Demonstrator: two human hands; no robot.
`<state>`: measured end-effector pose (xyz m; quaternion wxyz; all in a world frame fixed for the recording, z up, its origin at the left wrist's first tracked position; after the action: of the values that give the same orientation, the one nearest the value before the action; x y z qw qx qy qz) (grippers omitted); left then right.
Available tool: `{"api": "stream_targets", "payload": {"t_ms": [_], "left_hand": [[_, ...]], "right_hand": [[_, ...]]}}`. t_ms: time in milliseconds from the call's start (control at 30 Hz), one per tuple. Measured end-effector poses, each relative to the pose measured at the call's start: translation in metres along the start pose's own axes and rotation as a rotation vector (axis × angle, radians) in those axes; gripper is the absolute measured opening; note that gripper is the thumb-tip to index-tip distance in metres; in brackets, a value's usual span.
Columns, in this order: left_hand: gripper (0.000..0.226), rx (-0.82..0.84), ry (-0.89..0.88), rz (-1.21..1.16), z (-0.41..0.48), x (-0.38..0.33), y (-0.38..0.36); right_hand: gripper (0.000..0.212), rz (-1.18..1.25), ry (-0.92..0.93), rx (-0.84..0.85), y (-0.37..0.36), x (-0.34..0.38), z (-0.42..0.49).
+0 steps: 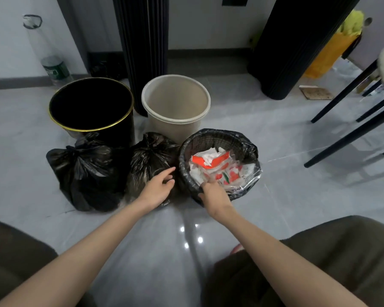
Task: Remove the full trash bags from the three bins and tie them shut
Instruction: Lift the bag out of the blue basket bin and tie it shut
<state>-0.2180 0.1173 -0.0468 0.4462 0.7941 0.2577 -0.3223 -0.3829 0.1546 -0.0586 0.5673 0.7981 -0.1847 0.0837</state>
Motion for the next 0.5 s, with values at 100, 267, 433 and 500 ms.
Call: {"api": "stream_targets", "payload": {"t_ms": [100,267,433,500], "left_hand": [[0.046,0.014,0.090,-0.008,-0.014,0.020,-0.014],[0.047,0.021,0.198,-0.087,-0.021,0.036,-0.033],[0.046,0.063,0.308,-0.329,-0.017,0.029,-0.052],[0.049,0.089,0.374,-0.445,-0.014,0.025,-0.061]], "right_hand": [[0.024,0.048,0.027,-0.005,-0.010,0.009,-0.014],[0.031,0.199,0.129,-0.087,-0.009,0.013,-0.032],[0.019,0.374,0.198,-0.330,0.005,0.001,-0.058],[0.014,0.379,0.149,-0.365,0.007,-0.014,-0.066]]}}
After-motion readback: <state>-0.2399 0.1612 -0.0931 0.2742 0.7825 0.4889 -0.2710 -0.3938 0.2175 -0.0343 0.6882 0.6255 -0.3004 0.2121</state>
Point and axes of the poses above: each hand's wrist, its own z-axis towards the middle knuckle, its own y-axis out of the back of the hand, x = y × z, the point moved 5 cm from there along z, towards the middle knuckle, and after that the axes turned 11 degrees about z, right-handed, at the moved point
